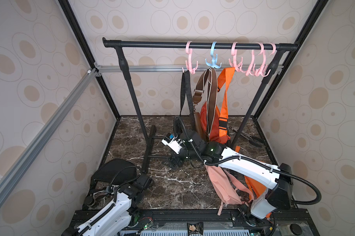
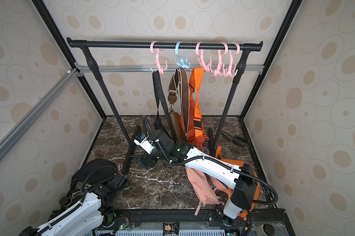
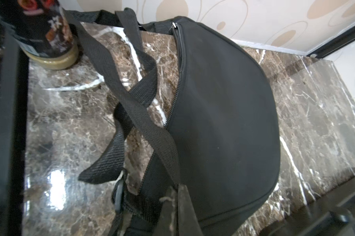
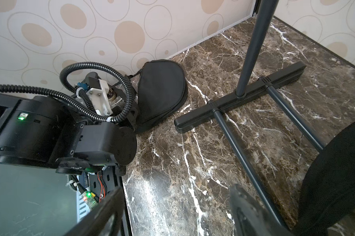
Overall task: Hang the bag on a hook
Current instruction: Pick up the bag from the corner of the board.
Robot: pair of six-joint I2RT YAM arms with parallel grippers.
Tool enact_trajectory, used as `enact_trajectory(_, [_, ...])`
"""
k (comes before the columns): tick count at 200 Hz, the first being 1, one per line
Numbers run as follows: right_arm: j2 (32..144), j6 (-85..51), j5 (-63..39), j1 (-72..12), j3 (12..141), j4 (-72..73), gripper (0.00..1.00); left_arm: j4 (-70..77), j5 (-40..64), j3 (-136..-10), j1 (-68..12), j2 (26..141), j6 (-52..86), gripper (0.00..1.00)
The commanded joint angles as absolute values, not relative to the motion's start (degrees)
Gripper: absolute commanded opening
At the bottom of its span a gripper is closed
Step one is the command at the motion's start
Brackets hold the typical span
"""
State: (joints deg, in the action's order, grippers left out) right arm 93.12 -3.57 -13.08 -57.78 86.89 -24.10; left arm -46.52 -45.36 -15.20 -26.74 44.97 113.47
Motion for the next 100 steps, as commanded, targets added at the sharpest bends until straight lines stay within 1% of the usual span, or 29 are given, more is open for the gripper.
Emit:
enact_trajectory(1, [91.5,-2.6,-11.5,-57.5,88.2,-24.3,0.83,-44.2,-48.0,-18.9,-26.6,46.1,108.6,0.00])
enact_trajectory(33, [89.9,-1.3,-10.4,-57.5,88.9,-24.1,0.83,-41.8,-48.9,-25.3,-26.6,48.3,102.8,0.00])
enact_trajectory(69, [88.2,-1.6,-10.5,-57.6,87.8,-22.4,0.83,-36.7,-51.1,-32.5,-26.9,47.7,93.8,0.00])
enact_trajectory(100, [86.9,-2.3,-10.5,-57.6,85.5,-20.7,0.83,-24.3,-52.5,-35.6,-26.9,46.3,78.2,0.00])
